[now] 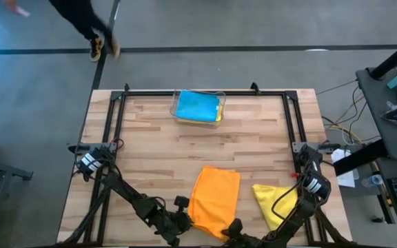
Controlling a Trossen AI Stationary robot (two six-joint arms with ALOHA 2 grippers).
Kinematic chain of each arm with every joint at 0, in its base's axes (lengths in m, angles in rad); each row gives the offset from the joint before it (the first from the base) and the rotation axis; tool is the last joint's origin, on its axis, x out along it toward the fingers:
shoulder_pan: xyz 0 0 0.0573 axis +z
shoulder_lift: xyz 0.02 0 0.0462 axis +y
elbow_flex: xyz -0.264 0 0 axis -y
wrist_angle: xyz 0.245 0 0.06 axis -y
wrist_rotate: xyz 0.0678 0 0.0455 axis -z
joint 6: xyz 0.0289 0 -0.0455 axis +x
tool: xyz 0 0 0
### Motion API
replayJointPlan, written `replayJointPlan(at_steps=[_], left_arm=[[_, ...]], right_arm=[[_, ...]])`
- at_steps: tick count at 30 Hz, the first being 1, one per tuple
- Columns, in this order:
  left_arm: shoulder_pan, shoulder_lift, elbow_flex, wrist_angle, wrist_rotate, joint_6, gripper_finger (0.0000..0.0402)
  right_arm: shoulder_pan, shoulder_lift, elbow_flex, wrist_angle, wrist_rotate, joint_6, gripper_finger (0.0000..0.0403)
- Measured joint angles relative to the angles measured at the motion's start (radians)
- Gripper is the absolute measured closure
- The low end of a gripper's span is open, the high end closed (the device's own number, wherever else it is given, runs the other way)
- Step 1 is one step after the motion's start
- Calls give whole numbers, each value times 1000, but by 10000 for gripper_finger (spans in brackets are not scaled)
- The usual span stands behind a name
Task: Fold microfiber towels
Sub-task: Fold the orange microfiber cloth
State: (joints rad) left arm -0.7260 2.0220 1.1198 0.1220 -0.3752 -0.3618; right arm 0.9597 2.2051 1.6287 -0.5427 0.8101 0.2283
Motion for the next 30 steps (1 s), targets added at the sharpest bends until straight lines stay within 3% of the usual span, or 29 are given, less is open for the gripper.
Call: replayJointPlan(at_steps=[16, 30], left_arm=[[3, 0, 0, 1, 6, -1, 401], [5, -101, 1, -41, 98, -1, 401]], right_arm=[[38, -2, 43, -8, 81, 5, 386], [41, -22, 71, -228, 140, 395, 395]])
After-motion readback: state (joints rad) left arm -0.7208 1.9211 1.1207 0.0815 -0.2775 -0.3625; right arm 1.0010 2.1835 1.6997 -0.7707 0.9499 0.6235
